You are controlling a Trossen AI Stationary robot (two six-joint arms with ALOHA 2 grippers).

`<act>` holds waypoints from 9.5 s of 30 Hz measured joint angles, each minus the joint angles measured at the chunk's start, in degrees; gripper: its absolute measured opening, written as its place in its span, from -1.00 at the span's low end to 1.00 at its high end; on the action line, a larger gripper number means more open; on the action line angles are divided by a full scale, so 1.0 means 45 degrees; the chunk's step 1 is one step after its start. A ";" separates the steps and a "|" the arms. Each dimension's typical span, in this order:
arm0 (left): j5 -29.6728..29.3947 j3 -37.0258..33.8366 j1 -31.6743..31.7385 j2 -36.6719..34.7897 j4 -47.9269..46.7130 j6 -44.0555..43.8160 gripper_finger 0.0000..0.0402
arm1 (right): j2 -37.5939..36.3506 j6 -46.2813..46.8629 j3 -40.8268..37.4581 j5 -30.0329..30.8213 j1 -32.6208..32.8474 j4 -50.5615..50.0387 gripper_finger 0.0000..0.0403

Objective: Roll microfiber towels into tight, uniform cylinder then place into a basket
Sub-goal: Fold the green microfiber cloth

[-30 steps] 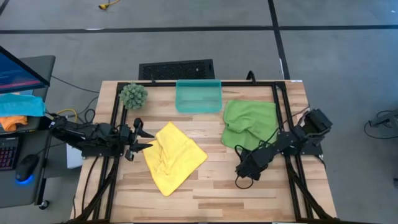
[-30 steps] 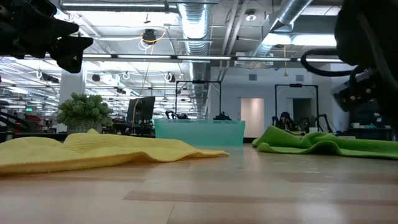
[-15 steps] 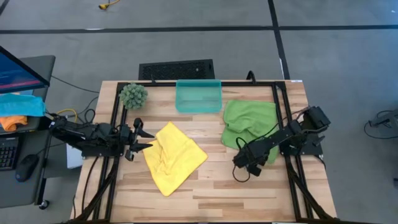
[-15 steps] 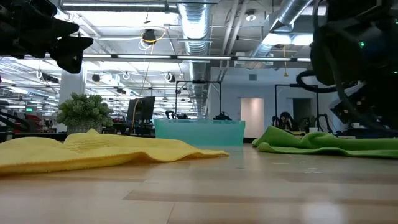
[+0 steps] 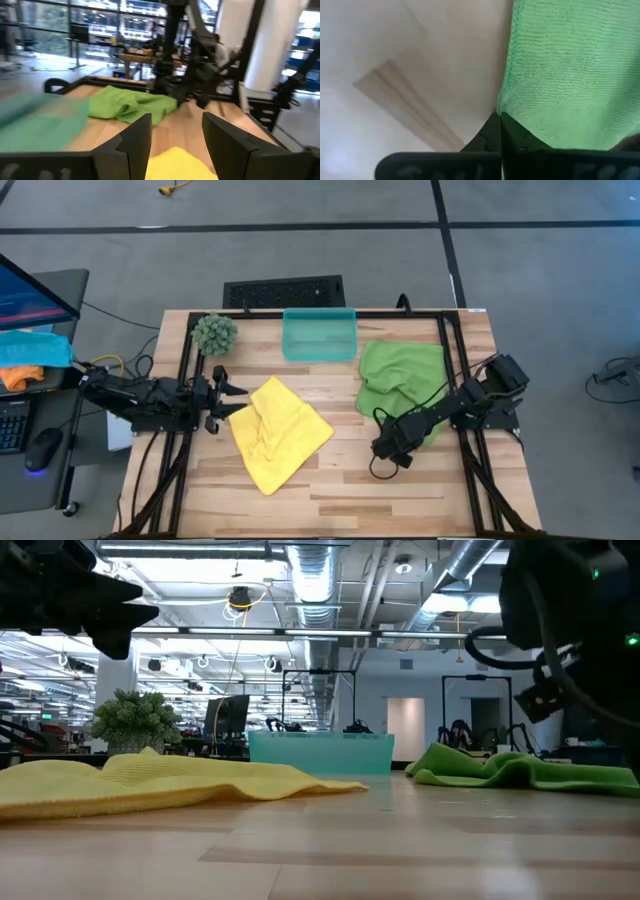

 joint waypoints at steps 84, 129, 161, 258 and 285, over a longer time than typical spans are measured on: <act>0.5034 1.1808 0.3308 2.4855 0.3106 0.6713 -0.17 | -0.0044 0.0115 0.0789 0.0930 0.1476 0.5269 -0.96; 0.2896 1.2018 0.2110 2.2606 -0.0885 0.6042 -1.00 | -0.0048 0.0912 0.2276 0.1490 0.2525 0.5453 -0.99; -0.5322 1.2562 -0.1399 1.9268 -0.4324 0.3711 -1.00 | 0.1355 -0.0241 0.7123 0.2036 0.2361 0.1188 -0.98; 0.0692 1.2658 0.4221 2.3664 0.2383 0.4488 -0.49 | -0.5705 0.9010 -0.3162 0.7800 0.1990 0.1729 -0.64; 0.0683 1.2667 0.4221 2.3664 0.2010 0.4416 -0.49 | -0.3381 0.2198 -0.3145 0.4539 -0.0987 0.3448 -0.13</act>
